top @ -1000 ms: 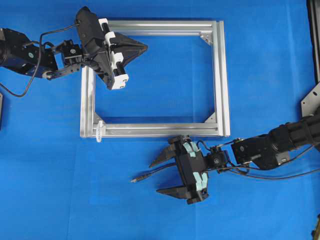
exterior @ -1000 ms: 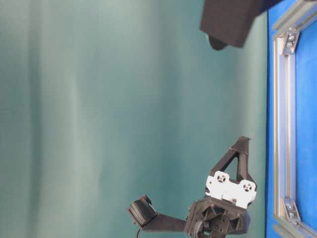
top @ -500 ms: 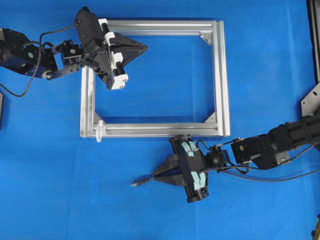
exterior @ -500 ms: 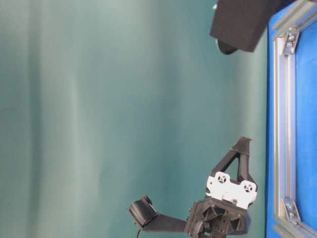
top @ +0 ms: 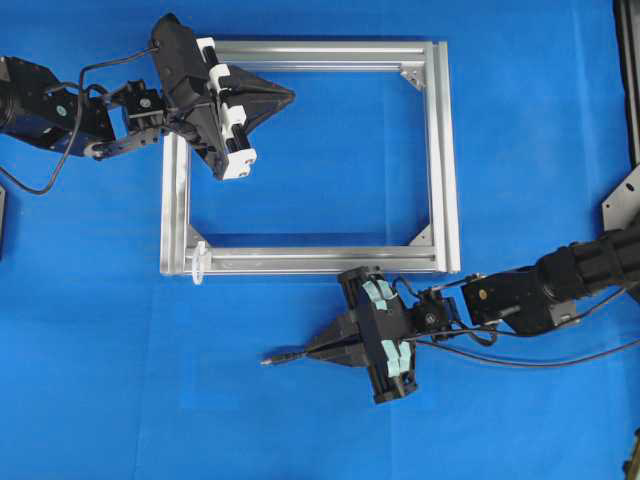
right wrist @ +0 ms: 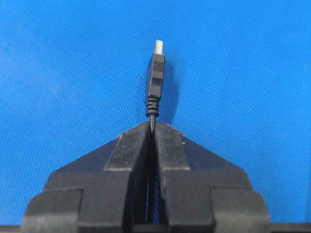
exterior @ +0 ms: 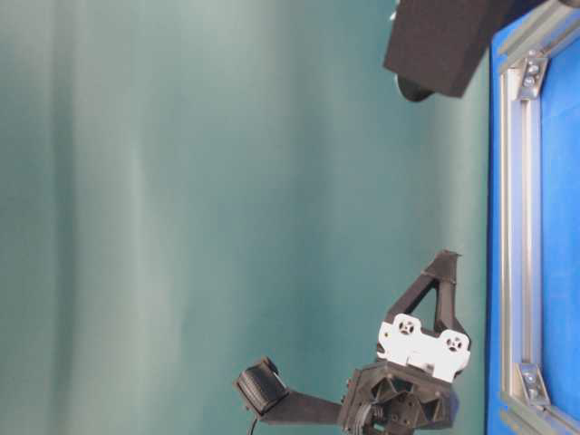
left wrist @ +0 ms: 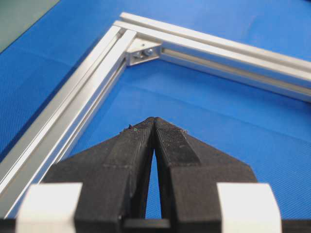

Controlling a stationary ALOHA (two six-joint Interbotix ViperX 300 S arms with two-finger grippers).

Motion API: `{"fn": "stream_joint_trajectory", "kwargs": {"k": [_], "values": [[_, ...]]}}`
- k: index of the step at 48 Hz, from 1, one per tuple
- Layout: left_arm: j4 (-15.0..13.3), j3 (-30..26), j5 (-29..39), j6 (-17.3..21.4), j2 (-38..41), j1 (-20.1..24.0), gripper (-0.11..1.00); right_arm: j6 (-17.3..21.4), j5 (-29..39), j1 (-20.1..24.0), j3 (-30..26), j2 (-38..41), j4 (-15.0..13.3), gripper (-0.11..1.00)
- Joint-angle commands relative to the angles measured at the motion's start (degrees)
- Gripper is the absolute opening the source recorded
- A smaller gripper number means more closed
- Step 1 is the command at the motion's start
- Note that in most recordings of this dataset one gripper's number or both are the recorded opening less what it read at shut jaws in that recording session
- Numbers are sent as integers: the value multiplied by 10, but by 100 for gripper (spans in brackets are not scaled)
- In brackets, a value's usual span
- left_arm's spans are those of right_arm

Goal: Insert the wire through the string loop located on the left side.

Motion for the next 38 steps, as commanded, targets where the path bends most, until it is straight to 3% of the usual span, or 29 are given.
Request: {"fn": "stream_joint_trajectory", "kwargs": {"k": [1, 20, 38], "values": [[2, -6, -4, 0, -16, 1, 0, 0, 6, 0, 1, -33, 1, 0], [2, -4, -3, 0, -16, 1, 0, -3, 64, 1, 4, -123, -1, 0], [2, -4, 2, 0, -17, 0, 0, -3, 76, 3, 1, -127, -1, 0]]}}
